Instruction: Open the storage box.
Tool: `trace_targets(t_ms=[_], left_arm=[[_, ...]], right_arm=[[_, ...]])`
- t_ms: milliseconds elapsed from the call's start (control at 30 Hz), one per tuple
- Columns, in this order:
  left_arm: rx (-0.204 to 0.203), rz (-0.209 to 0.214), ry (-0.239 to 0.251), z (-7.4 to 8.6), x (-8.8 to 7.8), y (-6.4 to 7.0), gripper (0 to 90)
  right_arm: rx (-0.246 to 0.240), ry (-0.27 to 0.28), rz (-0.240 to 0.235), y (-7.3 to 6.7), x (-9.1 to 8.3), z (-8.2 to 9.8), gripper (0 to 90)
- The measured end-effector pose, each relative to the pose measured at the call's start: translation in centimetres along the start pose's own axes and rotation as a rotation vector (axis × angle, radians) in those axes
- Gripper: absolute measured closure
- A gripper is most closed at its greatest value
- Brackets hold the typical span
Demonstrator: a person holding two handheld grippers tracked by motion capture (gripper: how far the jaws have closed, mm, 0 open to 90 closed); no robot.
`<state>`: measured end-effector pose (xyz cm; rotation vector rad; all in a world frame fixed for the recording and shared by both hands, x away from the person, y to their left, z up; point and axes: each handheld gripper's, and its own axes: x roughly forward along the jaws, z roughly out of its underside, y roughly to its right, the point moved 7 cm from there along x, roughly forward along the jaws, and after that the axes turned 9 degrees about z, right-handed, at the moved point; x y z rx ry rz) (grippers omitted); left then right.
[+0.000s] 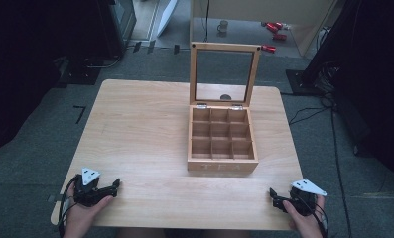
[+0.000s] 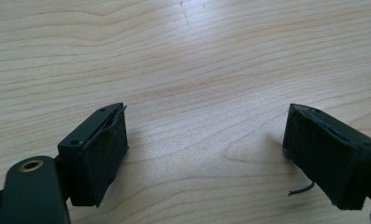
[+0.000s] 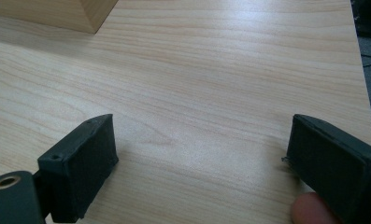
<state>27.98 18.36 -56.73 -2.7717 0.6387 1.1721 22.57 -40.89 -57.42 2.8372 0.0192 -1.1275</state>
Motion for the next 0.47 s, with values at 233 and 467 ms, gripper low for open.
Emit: trace_targets(t_ms=[233,467], left_arm=[[0.000,0.000,0.000,0.00,0.00,0.00,14.4],[-0.001,0.001,0.000,-0.01,0.00,-0.01,14.4]], right_arm=[[0.003,-0.003,0.003,0.04,0.02,0.00,7.4],[0.009,-0.001,-0.015,0.14,-0.06,0.03,6.5]])
